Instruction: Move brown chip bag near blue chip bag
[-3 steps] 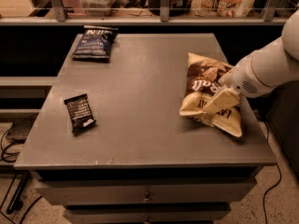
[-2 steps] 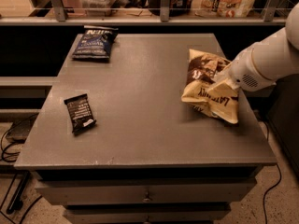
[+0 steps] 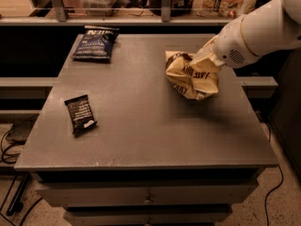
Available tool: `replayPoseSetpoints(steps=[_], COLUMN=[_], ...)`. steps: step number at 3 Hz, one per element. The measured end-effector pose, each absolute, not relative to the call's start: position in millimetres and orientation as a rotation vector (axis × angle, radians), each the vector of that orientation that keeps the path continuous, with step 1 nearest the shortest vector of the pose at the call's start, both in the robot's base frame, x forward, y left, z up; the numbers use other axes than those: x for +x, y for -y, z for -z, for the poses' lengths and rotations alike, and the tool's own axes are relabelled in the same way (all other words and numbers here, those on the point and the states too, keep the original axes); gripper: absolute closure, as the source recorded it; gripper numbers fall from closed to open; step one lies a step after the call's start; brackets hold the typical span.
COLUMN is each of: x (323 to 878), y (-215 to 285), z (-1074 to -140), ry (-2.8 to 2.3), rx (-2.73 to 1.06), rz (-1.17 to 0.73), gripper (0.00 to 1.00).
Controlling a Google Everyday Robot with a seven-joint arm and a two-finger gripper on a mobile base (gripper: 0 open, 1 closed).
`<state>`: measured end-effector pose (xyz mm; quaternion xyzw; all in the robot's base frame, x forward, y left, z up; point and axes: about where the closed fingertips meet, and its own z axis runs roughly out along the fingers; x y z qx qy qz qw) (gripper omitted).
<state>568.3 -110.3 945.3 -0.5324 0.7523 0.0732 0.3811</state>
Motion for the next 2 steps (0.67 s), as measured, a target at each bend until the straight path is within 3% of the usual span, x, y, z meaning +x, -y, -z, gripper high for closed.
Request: replayPoseSetpoints(steps=[2], x=[601], y=[1], z=[-979], ry=[-1.704], rx=[-1.516], rz=[-0.356], gripper=[1.0])
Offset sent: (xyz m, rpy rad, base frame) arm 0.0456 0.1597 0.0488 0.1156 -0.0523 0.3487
